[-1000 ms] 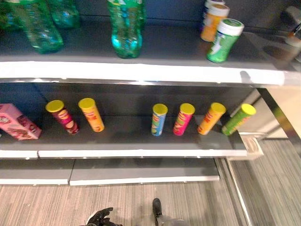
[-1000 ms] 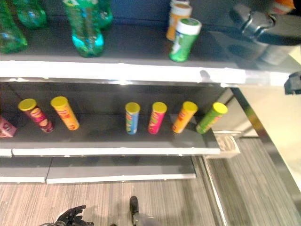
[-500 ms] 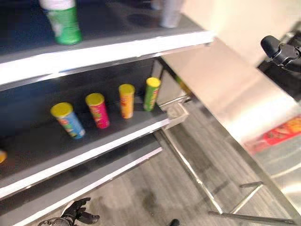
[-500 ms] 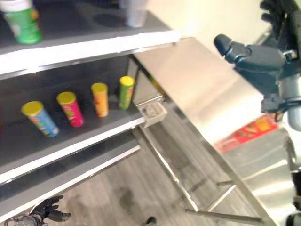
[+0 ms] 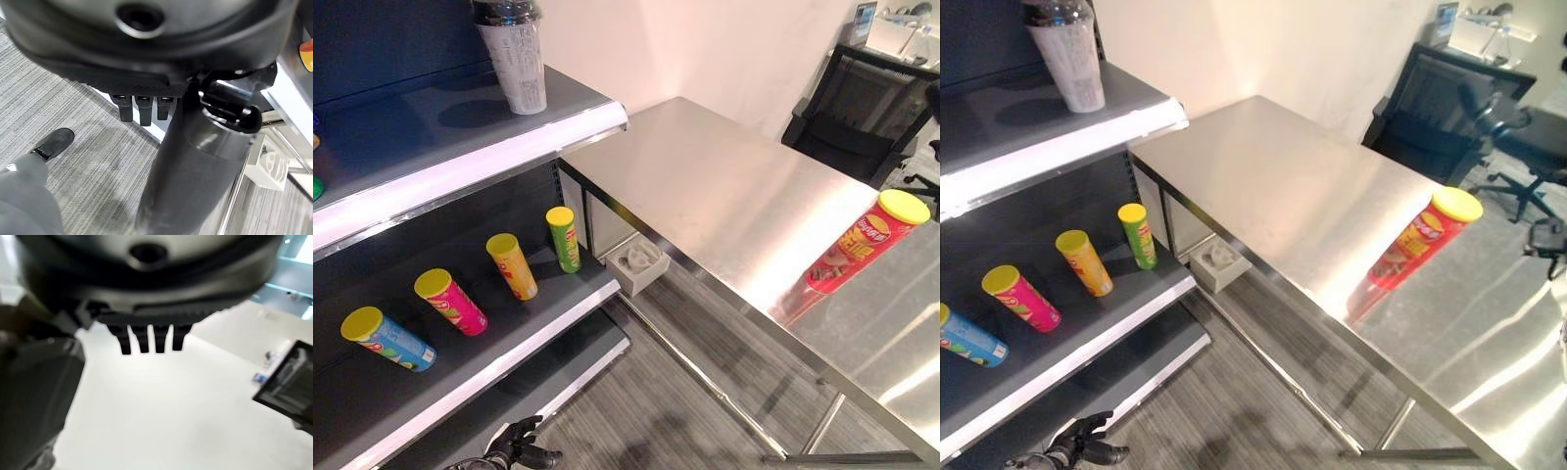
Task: Put the goods on the table back onto the shelves and tidy them up.
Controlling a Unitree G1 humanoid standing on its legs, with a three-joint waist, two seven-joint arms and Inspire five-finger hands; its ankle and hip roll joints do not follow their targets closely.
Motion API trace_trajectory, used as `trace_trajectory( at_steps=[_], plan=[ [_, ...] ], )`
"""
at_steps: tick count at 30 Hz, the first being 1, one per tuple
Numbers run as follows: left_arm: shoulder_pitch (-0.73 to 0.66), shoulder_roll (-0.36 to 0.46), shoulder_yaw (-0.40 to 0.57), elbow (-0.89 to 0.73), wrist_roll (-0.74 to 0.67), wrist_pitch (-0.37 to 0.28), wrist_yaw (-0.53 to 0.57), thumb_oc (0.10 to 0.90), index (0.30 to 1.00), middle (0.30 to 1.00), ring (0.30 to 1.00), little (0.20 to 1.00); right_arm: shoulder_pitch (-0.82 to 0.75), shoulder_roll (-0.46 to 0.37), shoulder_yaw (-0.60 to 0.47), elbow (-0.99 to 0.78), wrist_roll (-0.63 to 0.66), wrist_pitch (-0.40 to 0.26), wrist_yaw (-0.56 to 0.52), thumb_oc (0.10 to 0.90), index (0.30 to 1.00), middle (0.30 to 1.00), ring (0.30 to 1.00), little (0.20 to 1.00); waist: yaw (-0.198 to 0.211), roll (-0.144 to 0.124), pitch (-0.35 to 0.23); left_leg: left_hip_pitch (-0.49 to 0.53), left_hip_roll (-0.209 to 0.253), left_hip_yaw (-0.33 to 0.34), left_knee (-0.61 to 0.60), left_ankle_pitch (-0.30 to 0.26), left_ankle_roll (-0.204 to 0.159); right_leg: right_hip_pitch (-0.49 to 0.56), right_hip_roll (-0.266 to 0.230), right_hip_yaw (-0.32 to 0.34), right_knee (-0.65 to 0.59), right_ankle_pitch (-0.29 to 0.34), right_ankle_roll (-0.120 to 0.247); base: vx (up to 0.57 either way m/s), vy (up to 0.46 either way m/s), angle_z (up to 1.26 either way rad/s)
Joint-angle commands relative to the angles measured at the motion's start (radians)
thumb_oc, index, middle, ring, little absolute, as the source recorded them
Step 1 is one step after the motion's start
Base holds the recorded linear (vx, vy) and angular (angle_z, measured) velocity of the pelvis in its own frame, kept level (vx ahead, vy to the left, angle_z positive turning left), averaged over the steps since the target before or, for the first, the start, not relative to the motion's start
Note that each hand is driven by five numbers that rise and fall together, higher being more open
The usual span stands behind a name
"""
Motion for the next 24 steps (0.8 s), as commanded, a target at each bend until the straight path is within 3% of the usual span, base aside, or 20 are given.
trace_trajectory(
  at_steps=[1, 2, 3, 4, 5, 6, 7, 8, 11, 12, 17, 24],
  plan=[
    [-0.013, 0.044, -0.010, -0.029, 0.020, -0.022, 0.000, 0.800, 0.900, 0.900, 0.900, 0.900, -0.111, -0.054, -0.094, -0.030, 0.066, -0.100, -0.027, 0.800, 0.900, 0.900, 0.900, 0.900, 0.050, -0.043, 0.001, 0.000, 0.053, -0.036, 0.044, -0.054, -0.104, 0.040, 0.029, 0.024, 0.018, -0.103, 0.053, -0.03, -0.115, -0.16],
    [-0.013, 0.043, -0.009, -0.029, 0.020, -0.022, 0.000, 0.800, 0.900, 0.900, 0.900, 0.900, -0.115, -0.055, -0.091, -0.028, 0.066, -0.100, -0.028, 0.800, 0.900, 0.900, 0.900, 0.900, 0.049, -0.042, 0.002, -0.003, 0.056, -0.037, 0.052, -0.058, -0.105, 0.041, 0.030, 0.025, 0.018, -0.104, 0.051, -0.16, -0.123, -0.31],
    [-0.016, 0.044, -0.009, -0.028, 0.011, -0.027, 0.004, 0.800, 0.900, 0.900, 0.900, 0.900, -0.135, -0.066, -0.068, -0.034, 0.077, -0.094, -0.013, 0.800, 0.900, 0.900, 0.900, 0.900, 0.082, -0.047, 0.033, -0.064, 0.037, -0.126, 0.107, -0.040, -0.082, 0.035, 0.033, 0.034, 0.018, -0.095, 0.038, -0.14, -0.080, -0.41],
    [-0.017, 0.043, -0.008, -0.027, 0.011, -0.028, 0.005, 0.800, 0.900, 0.900, 0.900, 0.900, -0.141, -0.067, -0.064, -0.031, 0.078, -0.095, -0.013, 0.800, 0.900, 0.900, 0.900, 0.900, 0.075, -0.046, 0.031, -0.077, 0.038, -0.134, 0.118, -0.044, -0.081, 0.031, 0.033, 0.028, 0.018, -0.094, 0.038, -0.17, -0.170, -0.59],
    [-0.019, 0.042, -0.007, -0.032, -0.007, -0.031, 0.006, 0.800, 0.900, 0.900, 0.900, 0.900, -0.150, -0.081, -0.041, -0.034, 0.091, -0.081, 0.013, 0.800, 0.900, 0.900, 0.900, 0.900, 0.108, -0.064, 0.048, -0.146, -0.035, -0.273, 0.135, -0.076, -0.062, 0.034, 0.030, 0.049, 0.018, -0.087, 0.034, -0.05, -0.088, -0.78],
    [-0.020, 0.043, -0.007, -0.032, -0.007, -0.031, 0.006, 0.800, 0.900, 0.900, 0.900, 0.900, -0.151, -0.082, -0.041, -0.034, 0.091, -0.081, 0.013, 0.800, 0.900, 0.900, 0.900, 0.900, 0.106, -0.065, 0.046, -0.152, -0.038, -0.276, 0.135, -0.072, -0.059, 0.030, 0.027, 0.046, 0.018, -0.084, 0.034, -0.03, -0.117, -0.60],
    [-0.016, 0.045, -0.009, -0.034, -0.017, -0.036, 0.006, 0.800, 0.900, 0.900, 0.900, 0.900, -0.159, -0.092, -0.021, -0.039, 0.107, -0.078, 0.041, 0.800, 0.900, 0.900, 0.900, 0.900, 0.125, -0.069, 0.056, -0.170, -0.107, -0.362, 0.130, -0.105, -0.052, 0.032, 0.028, 0.070, 0.018, -0.078, 0.036, 0.00, -0.006, -0.47],
    [-0.012, 0.046, -0.010, -0.033, -0.019, -0.038, 0.004, 0.800, 0.900, 0.900, 0.900, 0.900, -0.172, -0.099, -0.002, -0.041, 0.106, -0.080, 0.054, 0.800, 0.900, 0.900, 0.900, 0.900, 0.135, -0.064, 0.058, -0.168, -0.140, -0.394, 0.115, -0.122, -0.042, 0.026, 0.030, 0.085, 0.018, -0.074, 0.041, 0.00, 0.005, -0.21],
    [-0.010, 0.030, -0.011, -0.012, -0.014, -0.042, 0.002, 0.800, 0.900, 0.900, 0.900, 0.900, -0.217, -0.105, 0.075, -0.022, 0.077, -0.060, 0.077, 0.800, 0.900, 0.900, 0.900, 0.900, 0.138, -0.050, 0.051, -0.129, -0.187, -0.478, 0.057, -0.130, -0.032, 0.011, 0.042, 0.140, 0.018, -0.058, 0.038, 0.00, 0.095, -0.95],
    [-0.004, 0.027, -0.016, 0.009, 0.003, -0.045, -0.007, 0.800, 0.900, 0.900, 0.900, 0.900, -0.207, -0.086, 0.115, -0.015, 0.092, -0.050, 0.116, 0.800, 0.900, 0.900, 0.900, 0.900, 0.127, -0.042, 0.027, -0.078, -0.187, -0.456, -0.009, -0.114, -0.031, 0.007, 0.042, 0.152, 0.018, -0.059, 0.046, 0.07, 0.149, -0.81],
    [0.013, 0.019, -0.010, 0.035, 0.023, -0.049, -0.017, 0.800, 0.900, 0.900, 0.900, 0.900, -0.179, -0.091, 0.175, -0.021, 0.045, -0.021, 0.165, 0.800, 0.900, 0.900, 0.900, 0.900, 0.116, -0.040, 0.012, -0.008, -0.183, -0.397, -0.055, -0.116, -0.027, 0.009, 0.039, 0.176, 0.018, -0.051, 0.052, 0.03, 0.097, -0.37],
    [0.032, 0.005, -0.011, 0.038, 0.049, -0.055, -0.031, 0.800, 0.900, 0.900, 0.900, 0.900, -0.027, -0.133, 0.122, -0.017, -0.028, 0.008, 0.207, 0.800, 0.900, 0.900, 0.900, 0.900, 0.099, -0.048, 0.004, 0.019, -0.192, -0.369, -0.059, -0.137, -0.018, 0.016, 0.025, 0.194, 0.018, -0.049, 0.063, 0.02, 0.080, -0.22]
  ],
)
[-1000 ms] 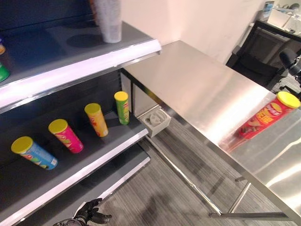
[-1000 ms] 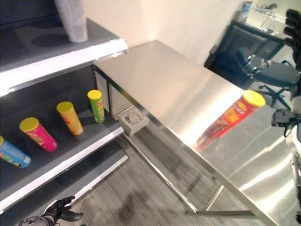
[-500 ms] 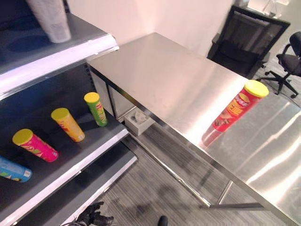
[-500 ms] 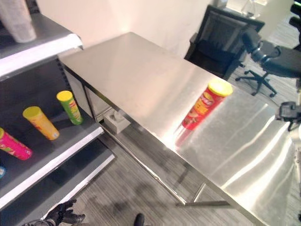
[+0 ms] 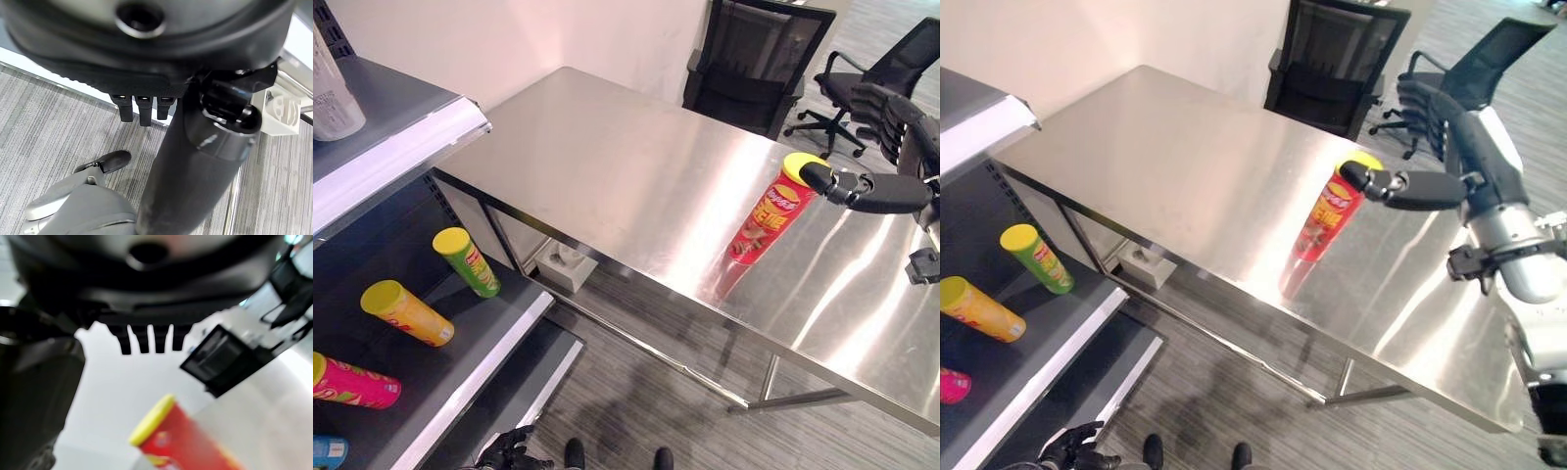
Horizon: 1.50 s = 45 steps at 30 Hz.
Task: Put the goods on the table back onto the shelves and tidy them up.
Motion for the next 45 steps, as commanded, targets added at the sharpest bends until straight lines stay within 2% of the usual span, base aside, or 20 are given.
trace_trajectory(
  at_steps=[1, 5, 11, 27, 38, 39, 45],
  plan=[
    [0.002, 0.029, -0.037, 0.015, 0.032, -0.046, -0.023, 0.800, 0.900, 0.900, 0.900, 0.900, -0.022, -0.118, -0.099, 0.004, -0.010, -0.044, 0.007, 0.800, 0.900, 0.900, 0.900, 0.900, 0.034, -0.008, -0.090, 0.010, 0.061, 0.000, 0.004, -0.058, -0.054, -0.019, 0.030, -0.030, 0.014, -0.053, 0.047, 0.02, 0.050, -0.02],
    [-0.001, 0.028, -0.044, 0.024, 0.041, -0.045, -0.028, 0.800, 0.900, 0.900, 0.900, 0.900, 0.028, -0.095, -0.116, 0.017, -0.026, -0.030, 0.018, 0.800, 0.900, 0.900, 0.900, 0.900, 0.030, -0.007, -0.089, 0.008, 0.057, -0.001, 0.004, -0.062, -0.051, -0.019, 0.022, -0.036, 0.014, -0.052, 0.050, 0.02, 0.032, 0.02],
    [-0.006, 0.031, -0.050, 0.027, 0.043, -0.041, -0.029, 0.800, 0.900, 0.900, 0.900, 0.900, 0.008, -0.055, -0.072, 0.053, -0.058, -0.014, 0.008, 0.800, 0.900, 0.900, 0.900, 0.900, 0.035, -0.002, -0.089, 0.003, 0.052, -0.009, 0.004, -0.064, -0.048, -0.021, 0.015, -0.045, 0.014, -0.054, 0.051, 0.03, 0.019, 0.02],
    [-0.016, 0.025, -0.067, 0.009, 0.032, -0.020, 0.000, 0.800, 0.900, 0.900, 0.900, 0.900, -0.129, 0.095, -0.017, 0.149, -0.174, 0.011, -0.149, 0.800, 0.900, 0.900, 0.900, 0.900, 0.074, 0.017, -0.086, -0.021, 0.038, -0.056, 0.004, -0.065, -0.042, -0.012, -0.001, -0.102, 0.014, -0.068, 0.051, 0.03, 0.003, 0.12],
    [-0.012, 0.030, -0.072, -0.005, 0.020, -0.017, 0.007, 0.800, 0.900, 0.900, 0.900, 0.900, -0.216, 0.097, 0.070, 0.175, -0.158, 0.013, -0.142, 0.800, 0.900, 0.900, 0.900, 0.900, 0.095, 0.010, -0.087, -0.018, 0.033, -0.068, 0.004, -0.066, -0.043, -0.001, -0.004, -0.119, 0.014, -0.075, 0.049, 0.01, 0.003, 0.06],
    [-0.013, 0.031, -0.074, -0.007, 0.018, -0.017, 0.007, 0.800, 0.900, 0.900, 0.900, 0.900, -0.226, 0.094, 0.081, 0.179, -0.156, 0.014, -0.139, 0.400, 0.300, 0.300, 0.300, 0.300, 0.097, 0.008, -0.087, -0.018, 0.033, -0.069, 0.004, -0.066, -0.043, 0.001, -0.004, -0.122, 0.014, -0.074, 0.050, 0.00, 0.000, 0.00],
    [-0.015, 0.031, -0.070, -0.010, 0.015, -0.016, 0.011, 0.800, 0.900, 0.900, 0.900, 0.900, -0.228, 0.095, 0.084, 0.171, -0.148, 0.014, -0.137, 0.400, 0.300, 0.300, 0.300, 0.300, 0.101, 0.004, -0.087, -0.016, 0.033, -0.072, 0.004, -0.068, -0.043, 0.005, -0.004, -0.126, 0.014, -0.077, 0.049, 0.00, 0.000, 0.00]
  ],
)
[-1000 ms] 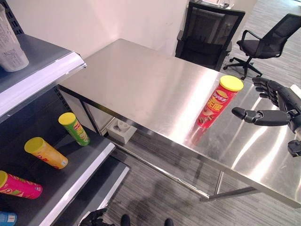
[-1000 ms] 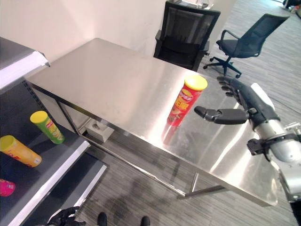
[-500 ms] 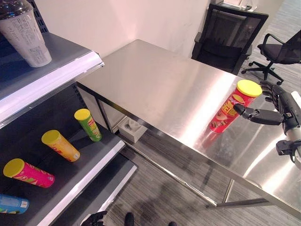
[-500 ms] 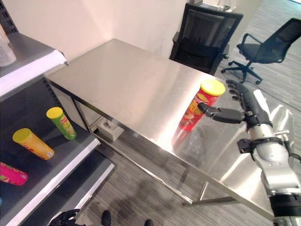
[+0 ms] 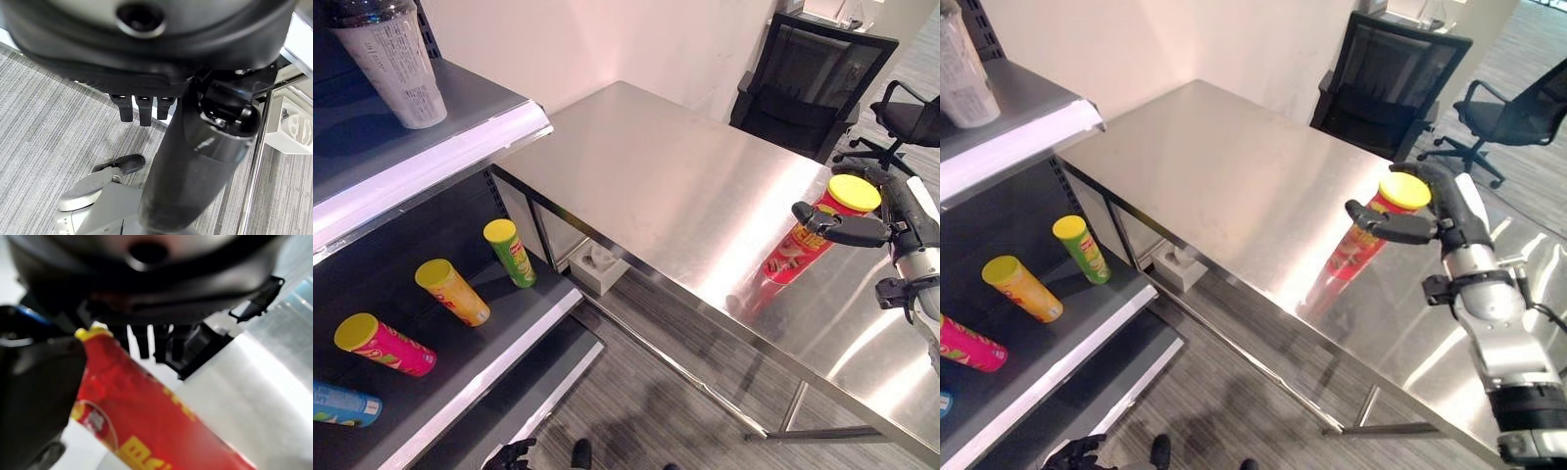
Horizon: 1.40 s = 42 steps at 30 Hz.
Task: Put the goods on the table back onto the shelves and tidy them up.
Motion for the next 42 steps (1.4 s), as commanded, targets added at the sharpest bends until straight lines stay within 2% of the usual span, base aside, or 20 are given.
trace_trajectory(
  at_steps=[1, 13, 21, 23, 25, 27, 28, 29, 30, 31, 32, 33, 34, 36, 37, 38, 39, 40, 41, 42],
  plan=[
    [-0.048, 0.037, -0.037, -0.008, -0.020, -0.023, 0.001, 0.800, 0.900, 0.900, 0.900, 0.900, -0.148, -0.068, -0.021, -0.022, 0.015, -0.065, -0.048, 0.400, 0.300, 0.300, 0.300, 0.300, 0.037, -0.014, -0.045, 0.035, 0.042, 0.020, 0.004, -0.082, -0.039, 0.002, -0.001, -0.027, 0.019, -0.062, 0.046, 0.00, 0.000, 0.00],
    [-0.044, 0.045, 0.004, -0.016, -0.043, -0.018, 0.012, 0.800, 0.900, 0.900, 0.900, 0.900, -0.132, -0.010, -0.162, -0.169, 0.101, -0.138, -0.102, 0.400, 0.300, 0.300, 0.300, 0.300, 0.046, -0.004, -0.050, 0.034, 0.058, -0.008, 0.004, -0.064, -0.057, 0.017, 0.018, -0.036, 0.019, -0.085, 0.029, -0.02, -0.047, 0.05],
    [-0.062, 0.055, -0.007, -0.026, -0.066, -0.014, 0.011, 0.800, 0.900, 0.900, 0.900, 0.900, -0.184, 0.025, -0.239, -0.276, 0.176, -0.218, -0.143, 0.400, 0.300, 0.300, 0.300, 0.300, 0.093, 0.013, -0.003, -0.093, 0.088, -0.092, 0.027, 0.044, -0.113, 0.005, 0.063, -0.072, 0.019, -0.116, -0.010, -0.18, -0.137, 0.44],
    [-0.083, 0.052, -0.022, -0.027, -0.060, -0.014, 0.011, 0.800, 0.900, 0.900, 0.900, 0.900, -0.193, 0.017, -0.257, -0.313, 0.165, -0.227, -0.172, 0.400, 0.300, 0.300, 0.300, 0.300, 0.075, 0.012, 0.019, -0.152, 0.104, -0.009, 0.131, 0.018, -0.097, -0.021, 0.040, -0.128, 0.019, -0.101, -0.017, -0.40, -0.052, 1.44],
    [-0.086, 0.051, -0.024, -0.035, -0.044, -0.013, 0.006, 0.800, 0.900, 0.900, 0.900, 0.900, -0.183, 0.028, -0.272, -0.339, 0.153, -0.224, -0.178, 0.400, 0.300, 0.300, 0.300, 0.300, 0.043, 0.001, 0.016, -0.087, 0.118, 0.107, 0.313, -0.131, -0.069, -0.051, -0.006, -0.197, 0.019, -0.063, -0.023, -0.40, -0.017, 0.95],
    [-0.084, 0.049, -0.021, -0.035, -0.041, -0.013, 0.006, 0.800, 0.900, 0.900, 0.900, 0.900, -0.181, 0.029, -0.273, -0.339, 0.150, -0.220, -0.177, 0.400, 0.300, 0.300, 0.300, 0.300, 0.034, 0.005, 0.013, -0.059, 0.119, 0.124, 0.359, -0.165, -0.069, -0.054, -0.011, -0.219, 0.019, -0.054, -0.022, -0.18, 0.035, 0.79],
    [-0.083, 0.051, -0.020, -0.037, -0.035, -0.014, 0.003, 0.800, 0.900, 0.900, 0.900, 0.900, -0.168, 0.031, -0.275, -0.339, 0.151, -0.213, -0.166, 0.400, 0.300, 0.300, 0.300, 0.300, 0.020, 0.018, -0.006, 0.014, 0.120, 0.134, 0.402, -0.213, -0.085, -0.062, -0.011, -0.232, 0.021, -0.056, -0.018, -0.06, 0.047, 1.13],
    [-0.081, 0.050, -0.020, -0.038, -0.034, -0.014, 0.003, 0.800, 0.900, 0.900, 0.900, 0.900, -0.166, 0.031, -0.276, -0.341, 0.151, -0.211, -0.165, 0.400, 0.300, 0.300, 0.300, 0.300, 0.018, 0.021, -0.005, 0.016, 0.123, 0.131, 0.406, -0.218, -0.086, -0.057, -0.008, -0.234, 0.020, -0.057, -0.017, -0.19, 0.167, 0.68],
    [-0.088, 0.050, -0.030, -0.041, -0.026, -0.016, 0.001, 0.800, 0.900, 0.900, 0.900, 0.900, -0.156, 0.018, -0.280, -0.344, 0.153, -0.204, -0.154, 0.400, 0.300, 0.300, 0.300, 0.300, -0.009, 0.036, -0.022, 0.081, 0.103, 0.140, 0.354, -0.257, -0.086, -0.088, -0.017, -0.257, 0.023, -0.029, -0.003, -0.11, 0.135, 0.47],
    [-0.087, 0.048, -0.032, -0.042, -0.026, -0.016, 0.000, 0.800, 0.900, 0.900, 0.900, 0.900, -0.152, 0.016, -0.282, -0.346, 0.155, -0.202, -0.152, 0.400, 0.300, 0.300, 0.300, 0.300, -0.011, 0.039, -0.022, 0.090, 0.101, 0.138, 0.340, -0.253, -0.083, -0.084, -0.018, -0.260, 0.022, -0.027, 0.001, -0.20, 0.233, 0.66],
    [-0.091, 0.042, -0.035, -0.043, -0.024, -0.014, -0.001, 0.800, 0.900, 0.900, 0.900, 0.900, -0.140, 0.021, -0.292, -0.347, 0.156, -0.199, -0.150, 0.400, 0.300, 0.300, 0.300, 0.300, -0.021, 0.051, -0.035, 0.132, 0.087, 0.148, 0.239, -0.284, -0.066, -0.107, -0.030, -0.267, 0.023, 0.000, 0.019, -0.21, 0.280, 1.07],
    [-0.092, 0.038, -0.040, -0.052, -0.012, -0.017, -0.002, 0.800, 0.900, 0.900, 0.900, 0.900, -0.132, 0.045, -0.287, -0.344, 0.163, -0.193, -0.139, 0.400, 0.300, 0.300, 0.300, 0.300, -0.025, 0.064, -0.050, 0.163, 0.051, 0.139, 0.089, -0.258, -0.042, -0.148, -0.045, -0.262, 0.025, 0.045, 0.047, -0.30, 0.354, 0.85],
    [-0.093, 0.042, -0.041, -0.059, -0.010, -0.020, -0.002, 0.800, 0.900, 0.900, 0.900, 0.900, -0.137, 0.053, -0.281, -0.338, 0.163, -0.193, -0.138, 0.400, 0.300, 0.300, 0.300, 0.300, -0.025, 0.064, -0.046, 0.171, 0.032, 0.135, 0.039, -0.239, -0.034, -0.171, -0.054, -0.255, 0.029, 0.071, 0.060, -0.32, 0.336, 0.53],
    [-0.099, 0.052, -0.046, -0.073, -0.001, -0.025, -0.002, 0.800, 0.900, 0.900, 0.900, 0.900, -0.167, 0.064, -0.241, -0.328, 0.151, -0.186, -0.134, 0.400, 0.300, 0.300, 0.300, 0.300, -0.025, 0.054, -0.022, 0.163, -0.006, 0.142, 0.004, -0.208, -0.010, -0.230, -0.100, -0.246, 0.070, 0.140, 0.083, -0.32, 0.187, 0.11],
    [-0.099, 0.052, -0.045, -0.073, -0.001, -0.025, -0.002, 0.800, 0.900, 0.900, 0.900, 0.900, -0.168, 0.064, -0.240, -0.327, 0.151, -0.186, -0.134, 0.400, 0.300, 0.300, 0.300, 0.300, -0.025, 0.053, -0.023, 0.162, -0.007, 0.142, 0.004, -0.208, -0.010, -0.231, -0.101, -0.246, 0.071, 0.140, 0.083, -0.44, 0.125, 0.07],
    [-0.105, 0.070, -0.040, -0.077, -0.002, -0.029, 0.004, 0.800, 0.900, 0.900, 0.900, 0.900, -0.196, 0.082, -0.197, -0.327, 0.134, -0.176, -0.124, 0.400, 0.300, 0.300, 0.300, 0.300, -0.024, 0.056, 0.001, 0.137, -0.011, 0.129, 0.004, -0.191, 0.003, -0.272, -0.107, -0.175, 0.127, 0.131, 0.103, -0.27, 0.065, -0.07],
    [-0.105, 0.069, -0.037, -0.077, -0.002, -0.029, 0.003, 0.800, 0.900, 0.900, 0.900, 0.900, -0.202, 0.083, -0.192, -0.324, 0.133, -0.176, -0.125, 0.400, 0.300, 0.300, 0.300, 0.300, -0.023, 0.054, -0.001, 0.135, -0.013, 0.133, 0.004, -0.191, 0.004, -0.281, -0.109, -0.169, 0.136, 0.127, 0.103, -0.51, 0.097, -0.27],
    [-0.108, 0.088, -0.024, -0.078, -0.011, -0.029, 0.015, 0.800, 0.900, 0.900, 0.900, 0.900, -0.218, 0.100, -0.158, -0.338, 0.132, -0.173, -0.108, 0.400, 0.300, 0.300, 0.300, 0.300, -0.014, 0.061, 0.008, 0.101, -0.011, 0.121, 0.004, -0.163, 0.020, -0.271, -0.091, -0.076, 0.210, 0.062, 0.090, -0.26, 0.034, -0.35],
    [-0.108, 0.089, -0.022, -0.078, -0.011, -0.029, 0.015, 0.800, 0.900, 0.900, 0.900, 0.900, -0.220, 0.102, -0.158, -0.338, 0.131, -0.172, -0.109, 0.400, 0.300, 0.300, 0.300, 0.300, -0.013, 0.056, 0.007, 0.096, -0.015, 0.123, 0.004, -0.157, 0.021, -0.280, -0.095, -0.073, 0.215, 0.062, 0.088, -0.43, 0.035, -0.08],
    [-0.099, 0.101, -0.014, -0.081, -0.019, -0.029, 0.019, 0.800, 0.900, 0.900, 0.900, 0.900, -0.225, 0.113, -0.137, -0.357, 0.138, -0.174, -0.087, 0.400, 0.300, 0.300, 0.300, 0.300, 0.005, 0.064, 0.005, 0.069, -0.011, 0.101, 0.005, -0.132, 0.034, -0.231, -0.077, -0.007, 0.310, -0.015, 0.065, -0.26, -0.006, 0.13]
  ],
)
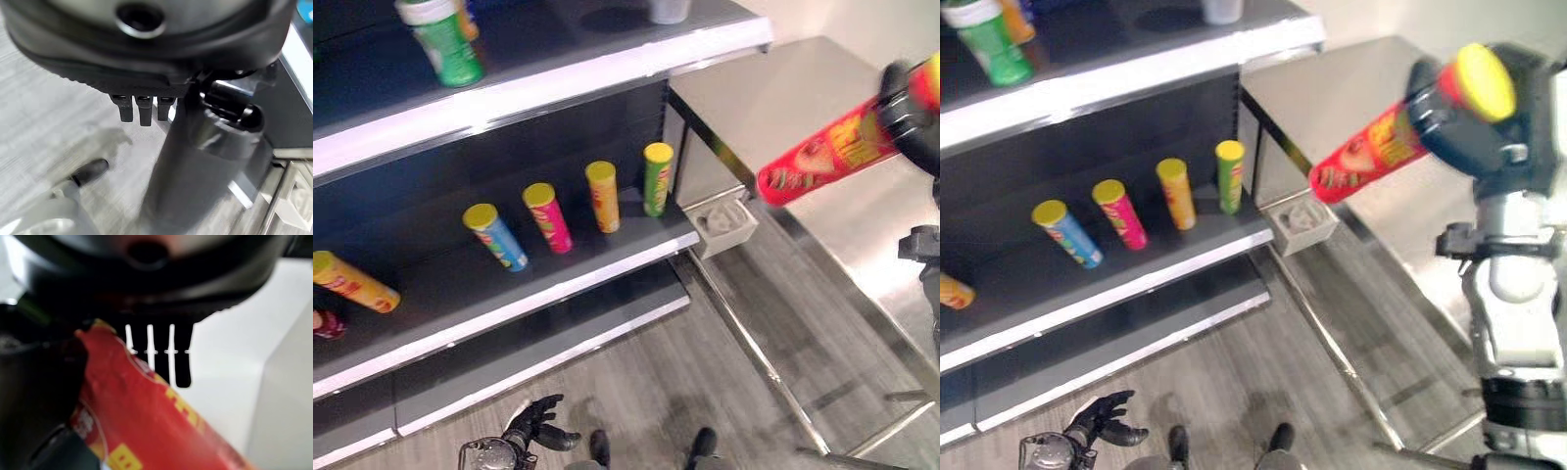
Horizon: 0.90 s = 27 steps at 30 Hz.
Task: Put the goods on the table back onto the shelves and tidy them up.
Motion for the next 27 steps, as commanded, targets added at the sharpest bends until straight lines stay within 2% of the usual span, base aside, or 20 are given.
trace_trajectory(
  at_steps=[1, 2, 3, 5, 6, 8, 12, 13, 15, 16, 17, 20, 22, 23, 24, 27],
  plan=[
    [0.040, 0.080, 0.026, -0.001, 0.001, -0.030, 0.027, 0.800, 0.900, 0.900, 0.900, 0.900, -0.157, -0.051, -0.075, -0.091, 0.019, -0.082, 0.014, 0.400, 0.300, 0.300, 0.300, 0.300, 0.065, 0.011, -0.073, 0.056, 0.033, -0.052, -0.025, -0.079, -0.026, 0.004, 0.099, 0.101, 0.101, -0.088, -0.016, -0.31, -0.015, 0.33],
    [0.044, 0.079, 0.027, 0.004, 0.002, -0.030, 0.027, 0.800, 0.900, 0.900, 0.900, 0.900, -0.153, -0.046, -0.073, -0.100, 0.015, -0.080, 0.019, 0.400, 0.300, 0.300, 0.300, 0.300, 0.072, 0.008, -0.077, 0.046, 0.032, -0.058, -0.025, -0.066, -0.023, 0.018, 0.106, 0.114, 0.141, -0.107, -0.017, -0.22, -0.143, 0.27],
    [0.060, 0.083, 0.024, -0.002, 0.002, -0.030, 0.027, 0.800, 0.900, 0.900, 0.900, 0.900, -0.149, -0.042, -0.048, -0.114, 0.006, -0.072, 0.044, 0.400, 0.300, 0.300, 0.300, 0.300, 0.104, -0.026, -0.084, 0.014, 0.015, -0.088, -0.013, -0.052, -0.027, 0.107, 0.149, 0.155, 0.052, -0.167, -0.035, -0.16, -0.179, 0.34],
    [0.077, 0.062, 0.048, 0.008, -0.013, -0.029, 0.025, 0.800, 0.900, 0.900, 0.900, 0.900, -0.160, -0.004, -0.014, -0.139, 0.046, -0.075, 0.064, 0.400, 0.300, 0.300, 0.300, 0.300, 0.128, -0.057, -0.108, -0.023, 0.011, -0.115, -0.012, -0.021, -0.046, 0.172, 0.188, 0.155, -0.121, -0.163, -0.058, -0.12, -0.236, 0.29],
    [0.077, 0.062, 0.049, 0.008, -0.013, -0.029, 0.025, 0.800, 0.900, 0.900, 0.900, 0.900, -0.161, -0.003, -0.013, -0.139, 0.046, -0.074, 0.064, 0.400, 0.300, 0.300, 0.300, 0.300, 0.126, -0.057, -0.109, -0.023, 0.012, -0.116, -0.012, -0.020, -0.047, 0.175, 0.190, 0.154, -0.128, -0.159, -0.059, -0.16, -0.225, 0.26],
    [0.089, 0.032, 0.063, 0.011, -0.041, -0.026, 0.019, 0.800, 0.900, 0.900, 0.900, 0.900, -0.159, 0.002, 0.015, -0.156, 0.057, -0.077, 0.077, 0.400, 0.300, 0.300, 0.300, 0.300, 0.145, -0.065, -0.102, -0.061, 0.023, -0.127, -0.002, 0.006, -0.062, 0.200, 0.216, 0.159, -0.224, -0.132, -0.070, -0.18, -0.151, 0.37],
    [0.082, 0.017, 0.046, 0.011, -0.029, -0.022, 0.016, 0.800, 0.900, 0.900, 0.900, 0.900, -0.126, -0.009, 0.015, -0.186, 0.039, -0.069, 0.092, 0.400, 0.300, 0.300, 0.300, 0.300, 0.138, -0.063, -0.065, -0.164, 0.042, -0.113, 0.097, 0.026, -0.088, 0.201, 0.213, 0.099, -0.241, -0.133, -0.081, -0.23, -0.047, 0.67],
    [0.078, 0.013, 0.043, 0.000, -0.023, -0.020, 0.015, 0.800, 0.900, 0.900, 0.900, 0.900, -0.114, -0.023, 0.024, -0.193, 0.014, -0.065, 0.095, 0.400, 0.300, 0.300, 0.300, 0.300, 0.129, -0.059, -0.046, -0.192, 0.082, -0.026, 0.129, 0.037, -0.094, 0.191, 0.203, 0.057, -0.241, -0.127, -0.083, -0.21, 0.051, 0.71],
    [0.089, 0.013, 0.048, -0.007, -0.011, -0.018, 0.013, 0.800, 0.900, 0.900, 0.900, 0.900, -0.090, -0.003, 0.017, -0.201, 0.012, -0.060, 0.097, 0.400, 0.300, 0.300, 0.300, 0.300, 0.126, -0.053, -0.049, -0.181, 0.121, -0.001, 0.131, 0.031, -0.099, 0.190, 0.191, 0.027, -0.241, -0.115, -0.080, -0.14, 0.099, 1.02],
    [0.095, 0.015, 0.053, -0.006, 0.004, -0.019, 0.015, 0.800, 0.900, 0.900, 0.900, 0.900, -0.066, 0.003, 0.017, -0.205, -0.018, -0.052, 0.103, 0.400, 0.300, 0.300, 0.300, 0.300, 0.121, -0.050, -0.049, -0.151, 0.156, -0.016, 0.126, 0.020, -0.110, 0.201, 0.171, 0.007, -0.241, -0.106, -0.076, -0.05, 0.229, 0.79],
    [0.094, 0.016, 0.056, -0.007, -0.001, -0.023, 0.021, 0.800, 0.900, 0.900, 0.900, 0.900, -0.058, 0.003, 0.028, -0.203, -0.038, -0.054, 0.105, 0.400, 0.300, 0.300, 0.300, 0.300, 0.115, -0.043, -0.049, -0.117, 0.208, -0.059, 0.106, 0.032, -0.129, 0.193, 0.148, -0.007, -0.241, -0.096, -0.068, -0.05, 0.285, 0.31],
    [0.091, 0.016, 0.049, -0.015, -0.002, -0.028, 0.030, 0.800, 0.900, 0.900, 0.900, 0.900, -0.050, -0.001, 0.024, -0.207, -0.044, -0.060, 0.101, 0.400, 0.300, 0.300, 0.300, 0.300, 0.092, -0.019, -0.060, -0.106, 0.282, -0.085, 0.028, 0.086, -0.155, 0.180, 0.123, -0.026, -0.241, -0.100, -0.051, 0.00, 0.251, 0.28],
    [0.092, 0.016, 0.049, -0.015, -0.002, -0.028, 0.030, 0.800, 0.900, 0.900, 0.900, 0.900, -0.049, -0.001, 0.024, -0.208, -0.044, -0.060, 0.101, 0.400, 0.300, 0.300, 0.300, 0.300, 0.091, -0.018, -0.061, -0.104, 0.283, -0.085, 0.023, 0.089, -0.156, 0.180, 0.124, -0.027, -0.241, -0.100, -0.051, 0.03, 0.132, 0.37],
    [0.091, 0.013, 0.040, -0.024, 0.004, -0.029, 0.027, 0.800, 0.900, 0.900, 0.900, 0.900, -0.032, -0.003, 0.009, -0.211, -0.048, -0.056, 0.104, 0.400, 0.300, 0.300, 0.300, 0.300, 0.075, 0.012, -0.079, -0.076, 0.305, -0.049, -0.029, 0.090, -0.176, 0.183, 0.115, -0.045, -0.241, -0.096, -0.038, 0.12, 0.442, 0.10],
    [0.089, 0.010, 0.027, -0.022, 0.021, -0.028, 0.022, 0.800, 0.900, 0.900, 0.900, 0.900, -0.010, 0.004, -0.010, -0.220, -0.060, -0.051, 0.102, 0.400, 0.300, 0.300, 0.300, 0.300, 0.070, 0.036, -0.092, -0.071, 0.283, -0.049, -0.029, 0.071, -0.196, 0.191, 0.088, -0.061, -0.238, -0.087, -0.027, 0.15, 0.559, 0.40],
    [0.079, 0.019, 0.011, -0.022, 0.044, -0.033, 0.021, 0.800, 0.900, 0.900, 0.900, 0.900, 0.014, 0.020, -0.028, -0.237, -0.078, -0.041, 0.104, 0.400, 0.300, 0.300, 0.300, 0.300, 0.073, 0.037, -0.105, -0.065, 0.225, -0.053, -0.023, 0.045, -0.179, 0.204, 0.023, -0.079, -0.233, -0.056, -0.007, 0.12, 0.369, 0.64]
  ],
)
